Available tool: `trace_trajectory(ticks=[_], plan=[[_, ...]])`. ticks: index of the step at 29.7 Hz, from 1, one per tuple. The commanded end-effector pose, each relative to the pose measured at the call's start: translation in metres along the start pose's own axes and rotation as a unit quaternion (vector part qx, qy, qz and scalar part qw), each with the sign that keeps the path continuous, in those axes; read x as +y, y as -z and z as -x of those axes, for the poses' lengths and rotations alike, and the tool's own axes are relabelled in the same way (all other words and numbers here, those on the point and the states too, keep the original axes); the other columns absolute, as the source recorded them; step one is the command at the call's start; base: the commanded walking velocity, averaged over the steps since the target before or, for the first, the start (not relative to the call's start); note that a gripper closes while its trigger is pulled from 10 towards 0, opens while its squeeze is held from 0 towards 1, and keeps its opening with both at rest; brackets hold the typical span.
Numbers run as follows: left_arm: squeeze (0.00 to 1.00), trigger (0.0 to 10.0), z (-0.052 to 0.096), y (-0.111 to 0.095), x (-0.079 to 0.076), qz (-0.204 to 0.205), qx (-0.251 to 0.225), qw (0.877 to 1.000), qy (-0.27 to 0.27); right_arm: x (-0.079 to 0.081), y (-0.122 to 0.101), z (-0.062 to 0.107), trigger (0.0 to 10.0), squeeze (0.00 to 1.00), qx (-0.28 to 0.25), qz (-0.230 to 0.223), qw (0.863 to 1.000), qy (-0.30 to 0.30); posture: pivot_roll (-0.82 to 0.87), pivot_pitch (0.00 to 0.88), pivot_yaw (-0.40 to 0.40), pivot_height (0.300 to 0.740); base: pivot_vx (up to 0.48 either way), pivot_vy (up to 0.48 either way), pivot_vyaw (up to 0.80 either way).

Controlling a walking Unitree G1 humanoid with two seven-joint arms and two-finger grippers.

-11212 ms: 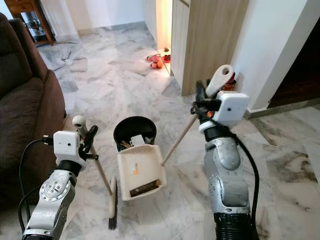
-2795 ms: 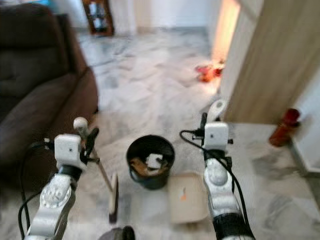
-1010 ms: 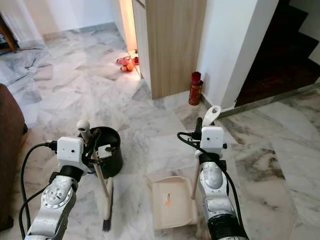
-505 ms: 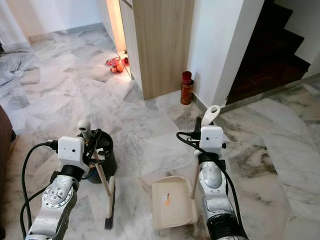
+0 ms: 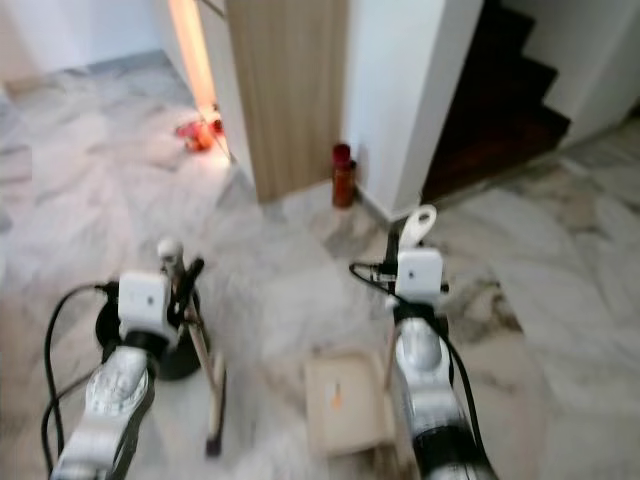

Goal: Sweep floor

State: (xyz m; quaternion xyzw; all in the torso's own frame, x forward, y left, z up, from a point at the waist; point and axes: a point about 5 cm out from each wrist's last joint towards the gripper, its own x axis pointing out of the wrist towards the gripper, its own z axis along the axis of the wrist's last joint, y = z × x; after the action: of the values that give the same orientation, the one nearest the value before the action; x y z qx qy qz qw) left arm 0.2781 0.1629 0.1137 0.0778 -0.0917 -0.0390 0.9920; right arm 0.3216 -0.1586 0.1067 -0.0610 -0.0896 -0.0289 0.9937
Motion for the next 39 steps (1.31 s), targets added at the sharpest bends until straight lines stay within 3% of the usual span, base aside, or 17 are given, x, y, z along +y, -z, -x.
trace_trajectory(ticks=[1,39], plan=[[0.0,10.0,-0.004,-0.0084,-0.0012,-0.006,-0.021,1.0,0.004,-0.0023,-0.0023,-0.0014,10.0,0.0,-0.005,-0.007,1.0,0.007,0.12,0.036,0.042,0.74,0.0,0.0,-0.8],[0.0,10.0,-0.0057,-0.0073,-0.0026,0.019,-0.015,1.0,0.018,-0.0016,-0.0014,-0.0016,10.0,0.0,-0.003,-0.008,1.0,0.01,0.12,0.049,0.044,0.74,0.0,0.0,-0.8]])
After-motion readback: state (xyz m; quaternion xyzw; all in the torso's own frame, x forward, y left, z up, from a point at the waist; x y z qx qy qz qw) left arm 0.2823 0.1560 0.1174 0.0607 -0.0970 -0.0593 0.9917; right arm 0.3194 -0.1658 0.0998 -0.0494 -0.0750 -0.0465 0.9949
